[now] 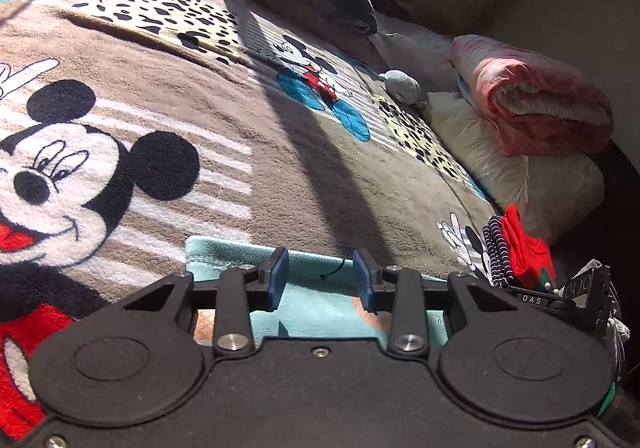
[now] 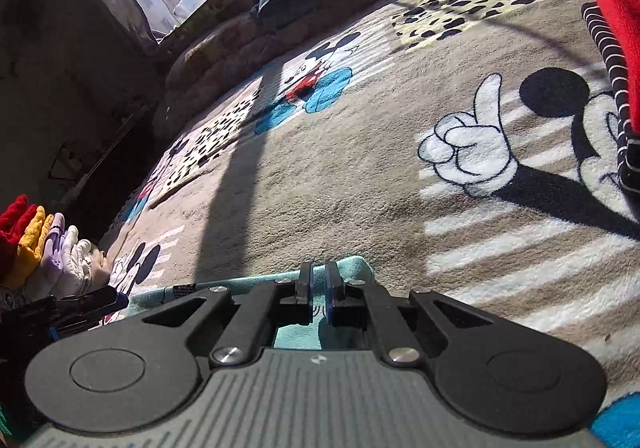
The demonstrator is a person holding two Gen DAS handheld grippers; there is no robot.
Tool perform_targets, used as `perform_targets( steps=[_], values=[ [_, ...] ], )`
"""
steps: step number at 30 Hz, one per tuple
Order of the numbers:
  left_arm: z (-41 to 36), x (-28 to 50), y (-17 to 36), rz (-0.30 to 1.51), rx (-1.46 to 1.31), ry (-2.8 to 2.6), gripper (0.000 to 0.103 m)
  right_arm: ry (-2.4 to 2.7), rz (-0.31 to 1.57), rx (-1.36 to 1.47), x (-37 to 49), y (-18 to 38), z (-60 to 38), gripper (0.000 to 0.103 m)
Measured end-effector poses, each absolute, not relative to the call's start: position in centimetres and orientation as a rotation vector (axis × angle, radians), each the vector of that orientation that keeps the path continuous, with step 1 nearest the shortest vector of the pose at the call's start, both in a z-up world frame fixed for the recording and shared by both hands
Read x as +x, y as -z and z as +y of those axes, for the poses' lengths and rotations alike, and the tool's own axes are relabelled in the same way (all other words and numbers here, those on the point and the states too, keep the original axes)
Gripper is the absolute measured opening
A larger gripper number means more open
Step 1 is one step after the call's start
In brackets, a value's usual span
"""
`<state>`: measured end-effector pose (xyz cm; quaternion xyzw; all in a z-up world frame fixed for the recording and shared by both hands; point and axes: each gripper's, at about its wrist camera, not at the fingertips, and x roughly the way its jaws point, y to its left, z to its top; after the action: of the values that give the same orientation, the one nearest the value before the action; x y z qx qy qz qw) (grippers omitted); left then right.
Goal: Fold clothes
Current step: 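Grasp the teal sleeve cuff with the right gripper while the left gripper grasps the hem, then lay the teal fabric flat and open both grippers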
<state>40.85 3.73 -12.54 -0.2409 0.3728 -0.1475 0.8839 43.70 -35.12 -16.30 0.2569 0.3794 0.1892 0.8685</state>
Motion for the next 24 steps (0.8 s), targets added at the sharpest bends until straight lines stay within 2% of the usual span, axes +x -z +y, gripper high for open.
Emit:
perform_targets(
  steps=[2, 4, 5, 6, 7, 12, 17, 21, 23, 24],
  values=[
    [3.2, 41.9, 14.0, 0.84, -0.478, 0.223, 0.036, -0.381, 0.803, 0.614, 43.9, 17.7, -35.8, 0.0],
    [3.9, 41.6, 13.7, 0.83, -0.517, 0.229, 0.036, -0.366, 0.806, 0.651, 43.7, 17.8, -36.4, 0.0],
    [4.2, 41.3, 13.5, 0.822, -0.531, 0.234, 0.037, -0.364, 0.802, 0.647, 43.4, 17.3, -36.5, 0.0],
    [4.6, 40.7, 12.9, 0.801, -0.534, 0.24, 0.043, -0.374, 0.79, 0.616, 42.7, 16.5, -36.4, 0.007],
    [5.2, 39.6, 12.2, 0.774, -0.533, 0.242, 0.044, -0.383, 0.778, 0.586, 42.0, 15.7, -36.3, 0.01],
    [8.2, 32.5, 9.4, 0.684, -0.525, 0.256, 0.045, -0.449, 0.732, 0.396, 36.7, 12.1, -35.1, 0.01],
    [7.0, 25.0, 8.2, 0.644, -0.488, 0.323, 0.045, -0.533, 0.689, 0.284, 27.4, 9.9, -32.4, 0.014],
    [4.2, 22.7, 11.2, 0.713, -0.409, 0.277, 0.045, -0.562, 0.655, 0.219, 20.9, 10.4, -29.1, 0.02],
    [2.5, 22.4, 13.3, 0.738, -0.255, 0.21, 0.037, -0.549, 0.651, 0.183, 18.5, 11.0, -27.5, 0.02],
    [1.6, 21.5, 13.0, 0.701, -0.19, 0.199, 0.037, -0.551, 0.649, 0.166, 17.3, 11.2, -26.6, 0.02]
  ],
)
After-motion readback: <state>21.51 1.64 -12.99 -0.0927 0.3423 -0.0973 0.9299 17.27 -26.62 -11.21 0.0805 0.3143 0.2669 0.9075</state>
